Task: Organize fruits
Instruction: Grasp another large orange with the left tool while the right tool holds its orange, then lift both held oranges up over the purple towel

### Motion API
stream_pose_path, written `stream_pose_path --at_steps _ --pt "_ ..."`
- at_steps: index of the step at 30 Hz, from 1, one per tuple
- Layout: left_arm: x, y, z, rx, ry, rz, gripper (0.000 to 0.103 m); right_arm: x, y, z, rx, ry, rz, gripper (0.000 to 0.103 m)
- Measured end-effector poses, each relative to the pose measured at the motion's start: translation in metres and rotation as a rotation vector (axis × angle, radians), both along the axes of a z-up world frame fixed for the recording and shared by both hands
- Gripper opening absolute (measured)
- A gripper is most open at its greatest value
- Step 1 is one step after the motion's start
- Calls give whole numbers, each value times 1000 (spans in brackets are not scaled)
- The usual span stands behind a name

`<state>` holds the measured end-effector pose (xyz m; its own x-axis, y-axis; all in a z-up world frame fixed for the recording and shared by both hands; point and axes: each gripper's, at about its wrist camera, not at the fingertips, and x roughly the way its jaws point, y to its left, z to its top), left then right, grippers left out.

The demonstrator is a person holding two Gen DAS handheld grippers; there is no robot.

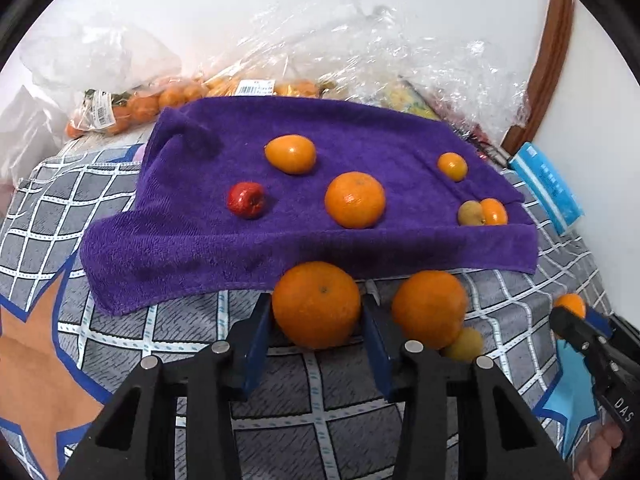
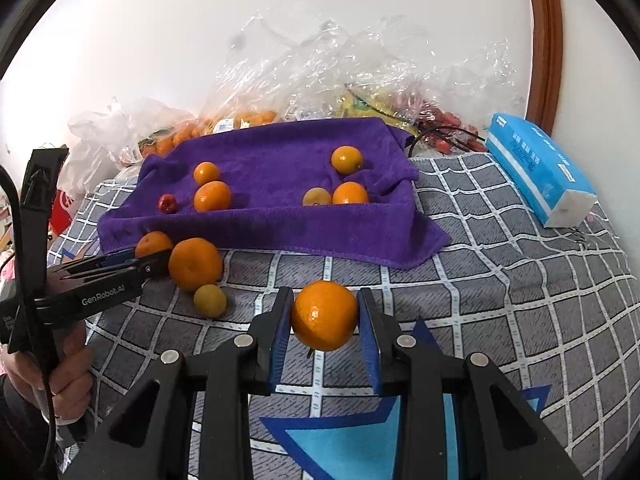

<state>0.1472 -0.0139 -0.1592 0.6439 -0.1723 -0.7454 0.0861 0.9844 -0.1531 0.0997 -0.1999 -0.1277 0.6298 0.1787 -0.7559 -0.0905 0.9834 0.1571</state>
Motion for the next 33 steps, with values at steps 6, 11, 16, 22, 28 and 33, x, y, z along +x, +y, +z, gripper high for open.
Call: stream_pose_path --at_steps 6,11,16,22,28,33 --pt "-2 8 3 -33 -14 24 41 -1 3 -12 14 12 -4 32" --pt "-6 7 6 -17 -44 37 41 0 4 -18 24 20 -5 32" --pt "-9 6 9 -18 -68 48 41 -3 2 -15 27 -8 -34 32" --pt "-12 3 13 -8 -90 49 41 -8 5 -10 9 -36 -35 32" --pt "-16 2 17 -5 -117 44 41 -10 7 -8 2 -52 -40 32" --pt "-19 1 18 -18 -119 33 41 -13 9 -5 -12 -66 -53 32"
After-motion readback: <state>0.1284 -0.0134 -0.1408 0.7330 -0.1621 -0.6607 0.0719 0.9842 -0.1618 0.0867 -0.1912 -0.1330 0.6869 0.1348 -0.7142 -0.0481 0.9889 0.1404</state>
